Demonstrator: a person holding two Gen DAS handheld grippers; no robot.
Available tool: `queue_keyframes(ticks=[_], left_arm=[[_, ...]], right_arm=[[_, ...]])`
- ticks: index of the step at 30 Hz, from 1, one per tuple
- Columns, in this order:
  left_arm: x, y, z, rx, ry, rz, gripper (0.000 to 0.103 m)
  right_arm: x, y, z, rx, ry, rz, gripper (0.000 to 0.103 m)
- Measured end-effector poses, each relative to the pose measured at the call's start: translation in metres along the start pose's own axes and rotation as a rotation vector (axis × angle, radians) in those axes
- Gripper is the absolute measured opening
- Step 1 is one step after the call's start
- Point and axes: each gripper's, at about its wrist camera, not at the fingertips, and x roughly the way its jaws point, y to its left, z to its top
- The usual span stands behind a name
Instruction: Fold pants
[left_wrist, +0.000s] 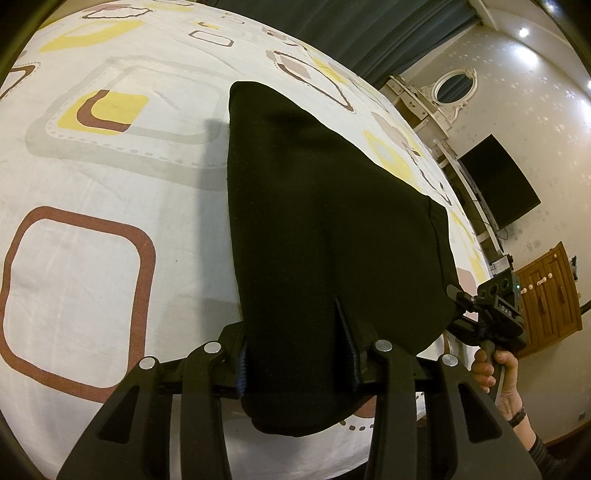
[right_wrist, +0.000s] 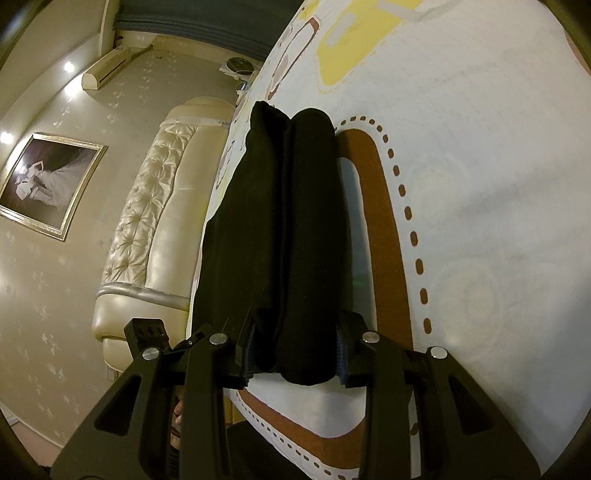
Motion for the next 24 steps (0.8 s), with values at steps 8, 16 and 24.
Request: queue_keyframes(ticks=[8,16,24], left_arm=[[0.002,0.0,0.0,0.047,-0.019,0.057,0.058],[-0.003,0.001,0.003,0.048,-0.037,0.116,0.076],[-0.026,-0.008,-0.007,0.077,-0.107,0.246,0.082]], right_arm=[[-0.004,-0.005,-0.001,0.037,-0.016,0.017,0.032],[-0.013,-0.008,-0.002,0.087,-0.043,0.03,0.037],[-0.052,-0.015,-0.02,0.114,-0.087,-0.041,0.045]])
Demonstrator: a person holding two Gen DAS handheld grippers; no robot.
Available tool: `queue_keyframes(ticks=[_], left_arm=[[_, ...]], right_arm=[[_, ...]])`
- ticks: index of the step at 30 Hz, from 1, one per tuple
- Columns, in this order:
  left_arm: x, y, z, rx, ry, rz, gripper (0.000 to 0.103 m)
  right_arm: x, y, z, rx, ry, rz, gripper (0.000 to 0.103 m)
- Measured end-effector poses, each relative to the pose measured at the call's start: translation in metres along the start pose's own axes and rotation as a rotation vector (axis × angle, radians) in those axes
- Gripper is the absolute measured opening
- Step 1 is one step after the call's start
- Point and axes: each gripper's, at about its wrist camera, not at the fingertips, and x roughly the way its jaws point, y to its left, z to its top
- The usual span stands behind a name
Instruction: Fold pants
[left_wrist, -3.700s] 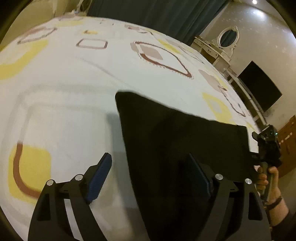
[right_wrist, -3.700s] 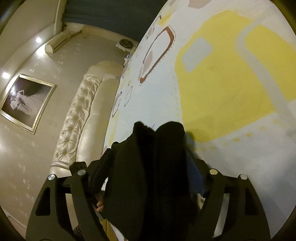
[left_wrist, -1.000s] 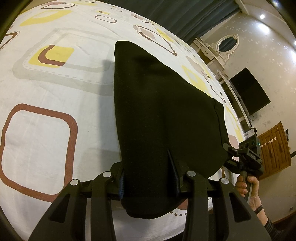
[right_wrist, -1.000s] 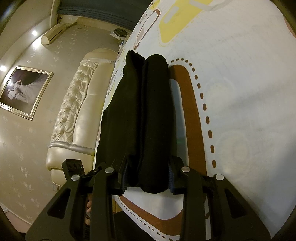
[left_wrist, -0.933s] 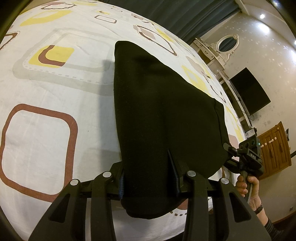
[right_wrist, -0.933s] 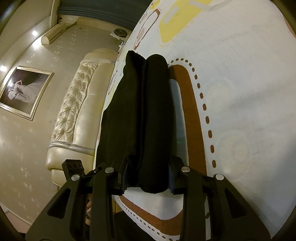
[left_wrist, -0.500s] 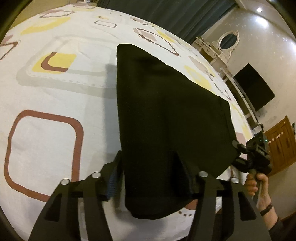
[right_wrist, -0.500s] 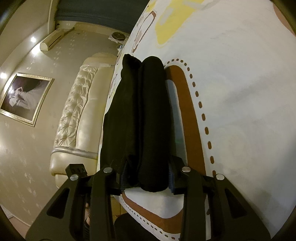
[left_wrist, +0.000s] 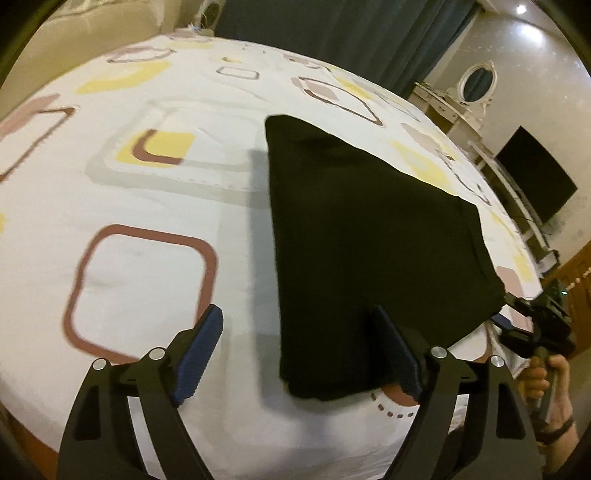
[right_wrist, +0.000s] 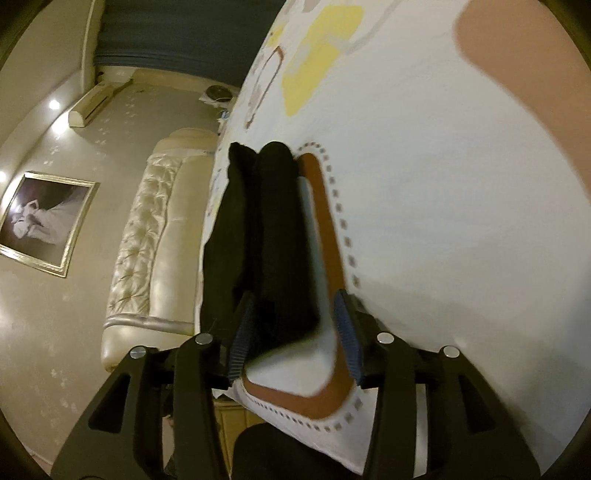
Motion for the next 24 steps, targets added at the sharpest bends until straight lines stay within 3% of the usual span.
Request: queue_keyframes(ticks=[2,4,6,11,17,24], left_arm=[[-0.007,-0.005,-0.002,0.019,-0.02,0.038,0.082],[-0.015,-0.015,-0.007,0.053,-0.044,0.081,0.082],[-0.023,-0.024,-0.013,0.087,-0.07,0.131,0.082],[-0.037,-0.032,-0.023,0.067,-0.097,0.18,0.082],[-0.053,-0.039,-0.038,0.062,-0.117,0.238,0.082],[-0.067,-0.057,-0.045,0.11,-0.146,0.252,0.082]], right_arm=[[-0.006,0.006,-0.006,-0.03,-0.001,-0.049,0.052],[-0.01,0.018,-0.015,-0.093,-0.005,-0.115,0.068],[-0.012,0.032,-0.026,-0.15,-0.019,-0.193,0.072],[-0.012,0.052,-0.043,-0.242,-0.063,-0.321,0.072],[-0.002,0.086,-0.071,-0.437,-0.116,-0.517,0.073],[0.009,0.106,-0.086,-0.554,-0.14,-0.599,0.075]])
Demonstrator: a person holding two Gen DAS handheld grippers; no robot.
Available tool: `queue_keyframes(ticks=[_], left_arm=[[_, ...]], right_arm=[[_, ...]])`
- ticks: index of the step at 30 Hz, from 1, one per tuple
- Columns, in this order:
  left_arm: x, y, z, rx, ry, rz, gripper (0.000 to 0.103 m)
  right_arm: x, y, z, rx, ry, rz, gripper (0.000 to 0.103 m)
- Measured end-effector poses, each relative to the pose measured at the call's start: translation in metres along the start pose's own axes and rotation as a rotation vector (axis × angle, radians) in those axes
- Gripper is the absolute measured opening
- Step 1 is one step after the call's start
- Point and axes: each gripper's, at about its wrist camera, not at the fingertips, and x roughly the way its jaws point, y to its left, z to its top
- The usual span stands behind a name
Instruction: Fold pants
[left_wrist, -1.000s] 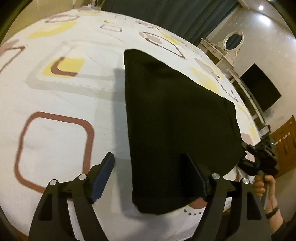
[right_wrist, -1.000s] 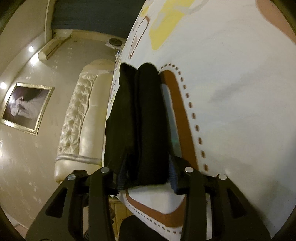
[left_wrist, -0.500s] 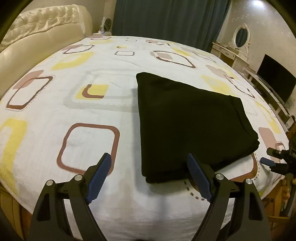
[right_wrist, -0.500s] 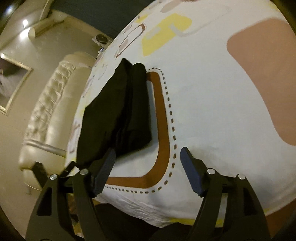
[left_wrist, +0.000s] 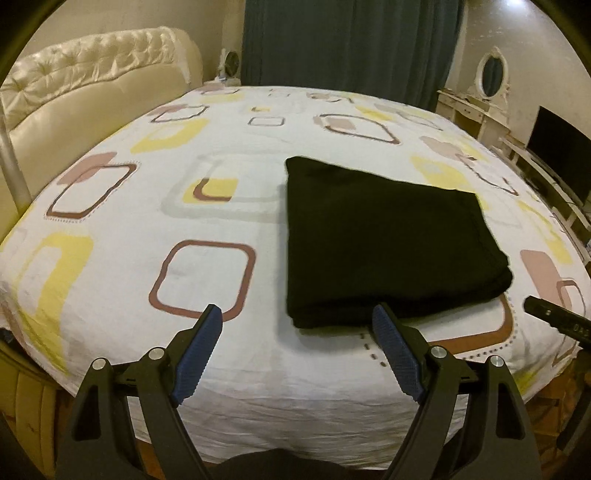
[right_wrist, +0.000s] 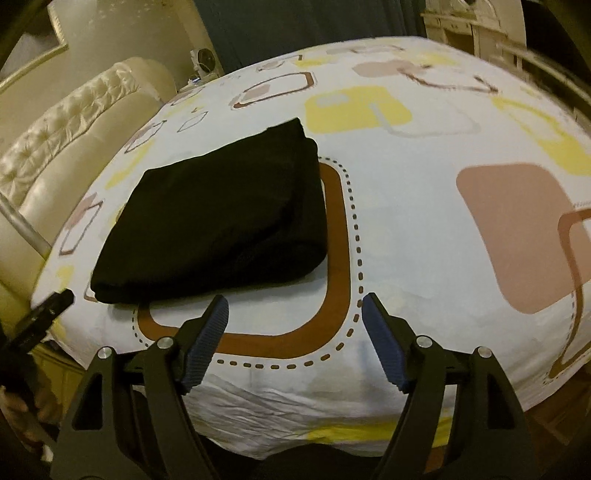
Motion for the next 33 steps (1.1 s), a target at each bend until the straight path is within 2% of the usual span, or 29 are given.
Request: queue_keyframes(ticks=[8,15,24,33], left_arm=[[-0.003,-0.015,-0.003,0.015,-0.011,0.0,0.082],[-0.005,-0.02,-0.005,0.031,-0.02,0.007,0.082],[-0.004,-0.015,-0.002,-0.014,-0.018,-0.007,0.085],[-0.005,-0.015,-0.001,-0.012,-0.016,-0.017,0.085]], right_arm=[[-0.014,0.014,-0.001,-0.075,-0.066,-0.037,0.082],[-0.009,0.01,-0.004,-0.079,-0.058,-0.05,0.082],[-0.007,0.008,-0.004,-0.076,-0.052,-0.046,0.082],[-0.005,0.009,-0.006,-0.072,-0.047,-0.042,0.082]])
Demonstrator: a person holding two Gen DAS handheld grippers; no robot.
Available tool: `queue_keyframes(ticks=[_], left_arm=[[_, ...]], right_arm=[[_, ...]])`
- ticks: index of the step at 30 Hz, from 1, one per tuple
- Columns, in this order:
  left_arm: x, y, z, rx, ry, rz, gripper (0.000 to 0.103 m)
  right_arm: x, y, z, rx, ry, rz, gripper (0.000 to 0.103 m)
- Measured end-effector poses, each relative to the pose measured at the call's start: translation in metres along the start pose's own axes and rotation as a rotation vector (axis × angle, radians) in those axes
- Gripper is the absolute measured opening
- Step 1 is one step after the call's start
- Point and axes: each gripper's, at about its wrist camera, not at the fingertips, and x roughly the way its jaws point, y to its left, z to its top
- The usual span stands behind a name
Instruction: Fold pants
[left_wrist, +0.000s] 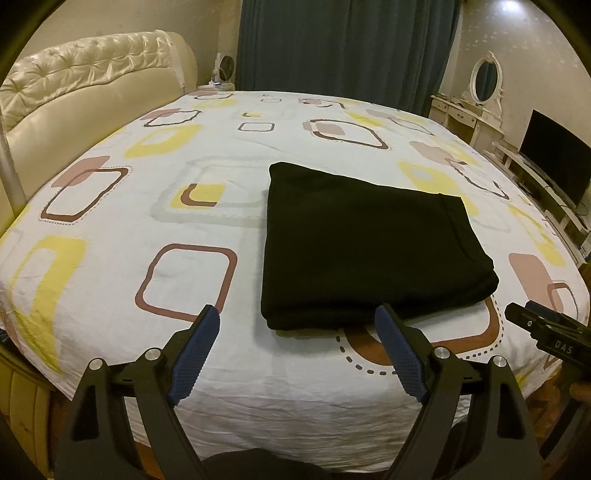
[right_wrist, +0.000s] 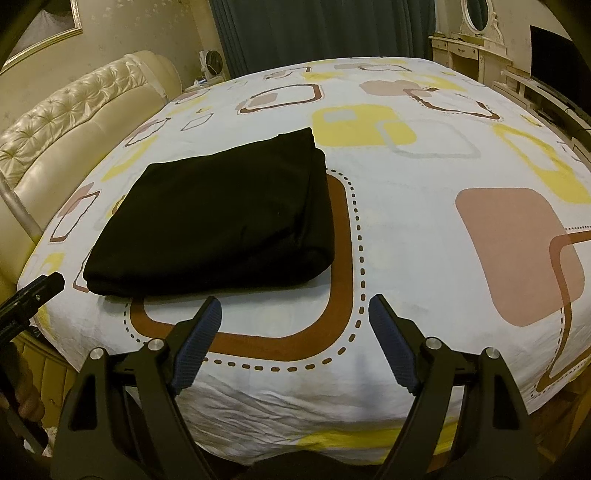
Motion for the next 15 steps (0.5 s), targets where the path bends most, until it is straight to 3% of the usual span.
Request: queue_keyframes(ticks=[15], left_arm=[[0.0024,-0.0015,0.0008,0.002,0.013,0.013,0.085]], right_arm=[[0.003,0.0023,-0.0047,0.007,0.005,0.004,0.082]])
